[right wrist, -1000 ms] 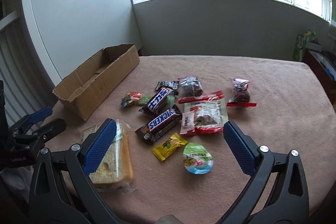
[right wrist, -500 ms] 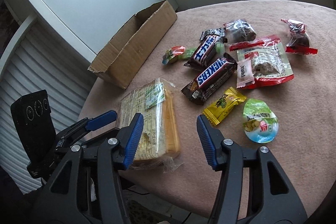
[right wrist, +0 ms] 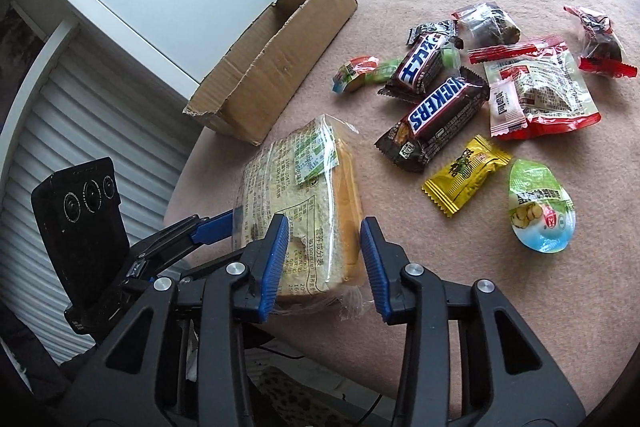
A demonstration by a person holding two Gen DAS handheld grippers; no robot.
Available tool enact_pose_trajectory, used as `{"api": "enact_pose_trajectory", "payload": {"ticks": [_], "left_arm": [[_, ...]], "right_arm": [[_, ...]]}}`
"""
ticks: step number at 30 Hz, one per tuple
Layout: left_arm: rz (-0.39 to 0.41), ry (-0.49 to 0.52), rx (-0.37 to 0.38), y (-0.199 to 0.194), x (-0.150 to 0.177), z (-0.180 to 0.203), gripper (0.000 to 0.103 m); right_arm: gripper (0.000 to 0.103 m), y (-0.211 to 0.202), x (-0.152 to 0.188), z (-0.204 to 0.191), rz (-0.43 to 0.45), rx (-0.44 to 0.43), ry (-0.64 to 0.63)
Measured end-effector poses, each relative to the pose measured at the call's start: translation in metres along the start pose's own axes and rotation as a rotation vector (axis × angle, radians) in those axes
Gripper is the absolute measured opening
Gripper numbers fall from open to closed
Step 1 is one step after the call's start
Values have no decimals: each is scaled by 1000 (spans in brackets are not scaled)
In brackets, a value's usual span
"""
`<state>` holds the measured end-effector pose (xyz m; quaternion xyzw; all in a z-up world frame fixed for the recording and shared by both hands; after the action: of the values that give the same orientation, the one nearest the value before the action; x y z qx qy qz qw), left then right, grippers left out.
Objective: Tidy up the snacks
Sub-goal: 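Reach the right gripper to the wrapped cracker block and close on it, then carry the cracker block into the cardboard box and open the right gripper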
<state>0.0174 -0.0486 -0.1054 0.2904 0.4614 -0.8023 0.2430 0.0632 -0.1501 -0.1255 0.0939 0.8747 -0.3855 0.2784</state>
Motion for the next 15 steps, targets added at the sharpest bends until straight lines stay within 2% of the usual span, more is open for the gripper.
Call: {"api": "enact_pose_trajectory", "payload": {"ticks": [7,15], "left_arm": [[29,14,-7,-5,-8,3,63],[108,24,-24,-17,-28,2,63]], "right_arm": [[37,4,-9,-11,10,-12,-5],[37,6,-22,-21,23,-35,-2]]}}
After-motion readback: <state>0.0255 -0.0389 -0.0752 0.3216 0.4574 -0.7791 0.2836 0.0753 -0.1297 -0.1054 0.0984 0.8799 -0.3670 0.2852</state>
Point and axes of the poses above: each gripper's, at about its wrist camera, not at the fingertips, and y roughly the way its jaws point, z to its right, x to its underside, the point moved 6 cm from there along y, roughly the way its jaws point, and after that the axes turned 6 degrees about z, right-handed, at the moved point
